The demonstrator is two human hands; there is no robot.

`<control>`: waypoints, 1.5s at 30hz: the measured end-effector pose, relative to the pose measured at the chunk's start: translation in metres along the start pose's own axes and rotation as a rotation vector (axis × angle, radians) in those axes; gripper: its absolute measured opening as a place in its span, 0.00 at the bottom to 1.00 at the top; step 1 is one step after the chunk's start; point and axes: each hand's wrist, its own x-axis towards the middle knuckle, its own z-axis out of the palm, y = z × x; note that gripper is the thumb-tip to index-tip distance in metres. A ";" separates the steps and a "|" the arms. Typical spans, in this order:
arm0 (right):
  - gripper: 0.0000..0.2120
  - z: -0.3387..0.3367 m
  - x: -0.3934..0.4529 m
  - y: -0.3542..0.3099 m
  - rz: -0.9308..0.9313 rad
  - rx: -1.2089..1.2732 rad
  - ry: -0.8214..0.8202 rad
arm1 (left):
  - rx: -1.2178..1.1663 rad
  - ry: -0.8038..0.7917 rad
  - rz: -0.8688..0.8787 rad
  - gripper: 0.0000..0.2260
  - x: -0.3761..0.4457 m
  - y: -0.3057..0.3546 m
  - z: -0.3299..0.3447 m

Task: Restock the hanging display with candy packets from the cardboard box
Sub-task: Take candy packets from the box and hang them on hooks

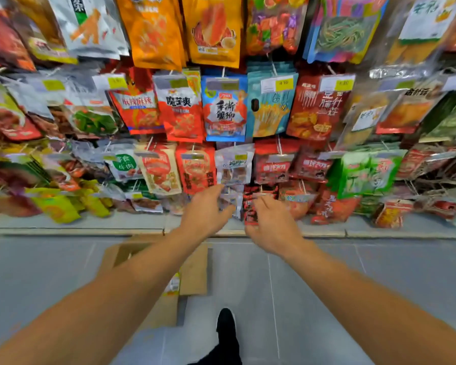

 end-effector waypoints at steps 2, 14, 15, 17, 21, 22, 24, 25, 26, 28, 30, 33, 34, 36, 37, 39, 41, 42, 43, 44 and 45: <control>0.28 0.022 -0.014 -0.009 0.004 0.009 -0.056 | -0.001 -0.034 -0.043 0.26 -0.021 -0.016 0.013; 0.30 0.143 -0.008 -0.124 0.001 -0.052 -0.385 | -0.129 -0.104 -0.308 0.27 -0.092 -0.201 0.016; 0.29 0.150 -0.003 -0.134 0.011 -0.055 -0.407 | -0.134 -0.105 -0.316 0.28 -0.094 -0.214 0.014; 0.29 0.174 0.014 -0.165 0.017 -0.075 -0.447 | -0.145 -0.126 -0.352 0.27 -0.097 -0.256 0.006; 0.29 0.222 0.052 -0.233 0.051 -0.086 -0.534 | -0.147 -0.171 -0.446 0.28 -0.094 -0.352 -0.013; 0.29 0.230 0.060 -0.246 0.059 -0.083 -0.553 | -0.142 -0.181 -0.462 0.28 -0.093 -0.372 -0.017; 0.29 0.251 0.081 -0.273 0.080 -0.075 -0.592 | -0.145 -0.193 -0.504 0.27 -0.087 -0.413 -0.029; 0.29 0.257 0.087 -0.283 0.090 -0.066 -0.606 | -0.155 -0.193 -0.525 0.27 -0.086 -0.425 -0.033; 0.29 0.267 0.096 -0.292 0.092 -0.059 -0.621 | -0.172 -0.197 -0.546 0.27 -0.083 -0.442 -0.036; 0.29 0.284 0.111 -0.301 0.100 -0.061 -0.652 | -0.204 -0.208 -0.574 0.26 -0.077 -0.464 -0.038; 0.28 0.301 0.126 -0.306 0.109 -0.071 -0.680 | -0.220 -0.209 -0.604 0.25 -0.070 -0.481 -0.036; 0.27 0.334 0.149 -0.306 0.138 -0.067 -0.720 | -0.239 -0.216 -0.657 0.27 -0.060 -0.506 -0.022; 0.27 0.350 0.157 -0.304 0.157 -0.052 -0.737 | -0.244 -0.221 -0.676 0.27 -0.055 -0.516 -0.012; 0.27 0.378 0.170 -0.296 0.186 -0.010 -0.766 | -0.265 -0.218 -0.700 0.27 -0.047 -0.531 0.008; 0.27 0.392 0.175 -0.291 0.200 0.001 -0.777 | -0.271 -0.224 -0.713 0.27 -0.042 -0.538 0.019; 0.26 0.420 0.183 -0.278 0.206 0.015 -0.814 | -0.297 -0.231 -0.742 0.25 -0.033 -0.552 0.043; 0.26 0.458 0.193 -0.257 0.214 0.023 -0.847 | -0.311 -0.255 -0.773 0.25 -0.020 -0.570 0.075; 0.26 0.474 0.197 -0.247 0.208 0.020 -0.854 | -0.321 -0.271 -0.784 0.25 -0.014 -0.578 0.090; 0.26 0.491 0.205 -0.235 0.204 0.012 -0.873 | -0.343 -0.287 -0.799 0.26 -0.008 -0.586 0.104; 0.27 0.514 0.211 -0.223 0.198 0.009 -0.886 | -0.360 -0.291 -0.817 0.26 -0.003 -0.599 0.123; 0.27 0.533 0.219 -0.213 0.206 0.003 -0.903 | -0.362 -0.295 -0.826 0.27 0.004 -0.610 0.140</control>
